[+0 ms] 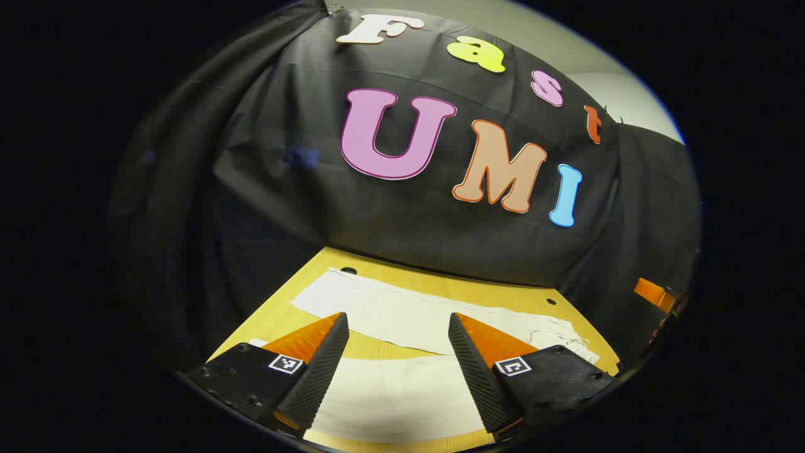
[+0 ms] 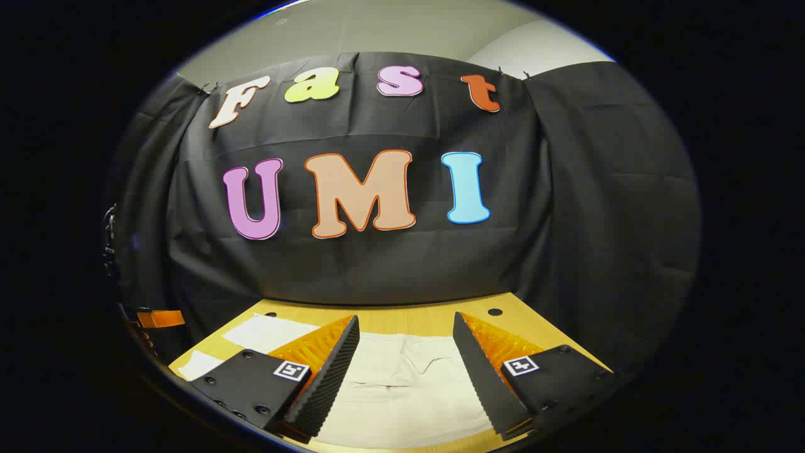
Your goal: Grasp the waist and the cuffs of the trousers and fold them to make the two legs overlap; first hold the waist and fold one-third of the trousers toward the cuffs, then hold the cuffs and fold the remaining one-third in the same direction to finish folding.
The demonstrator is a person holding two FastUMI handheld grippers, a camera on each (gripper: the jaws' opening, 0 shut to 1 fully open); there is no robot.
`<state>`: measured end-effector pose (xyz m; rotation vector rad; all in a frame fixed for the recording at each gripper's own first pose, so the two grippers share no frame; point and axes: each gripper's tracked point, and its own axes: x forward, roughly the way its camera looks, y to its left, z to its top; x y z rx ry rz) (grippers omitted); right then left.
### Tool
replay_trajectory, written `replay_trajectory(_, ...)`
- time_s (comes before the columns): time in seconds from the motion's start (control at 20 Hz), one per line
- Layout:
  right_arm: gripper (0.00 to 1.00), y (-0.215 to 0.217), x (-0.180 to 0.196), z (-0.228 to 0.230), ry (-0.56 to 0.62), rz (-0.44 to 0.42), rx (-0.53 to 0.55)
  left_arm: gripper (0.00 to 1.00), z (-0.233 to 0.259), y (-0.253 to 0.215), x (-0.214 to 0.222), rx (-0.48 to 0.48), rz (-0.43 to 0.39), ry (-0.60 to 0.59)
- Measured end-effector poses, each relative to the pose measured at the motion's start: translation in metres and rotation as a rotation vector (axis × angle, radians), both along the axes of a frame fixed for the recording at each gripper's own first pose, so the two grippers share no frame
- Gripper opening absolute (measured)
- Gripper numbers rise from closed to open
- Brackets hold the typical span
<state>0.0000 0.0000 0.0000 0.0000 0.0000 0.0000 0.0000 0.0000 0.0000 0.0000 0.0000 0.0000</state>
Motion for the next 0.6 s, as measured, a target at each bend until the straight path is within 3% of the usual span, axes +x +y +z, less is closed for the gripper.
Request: replay_trajectory(0.6,0.96,-0.007,-0.001,-0.014,0.037,-0.01,0.002,0.95,-0.03,-0.001,-0.005,-0.008,0.015,0.066)
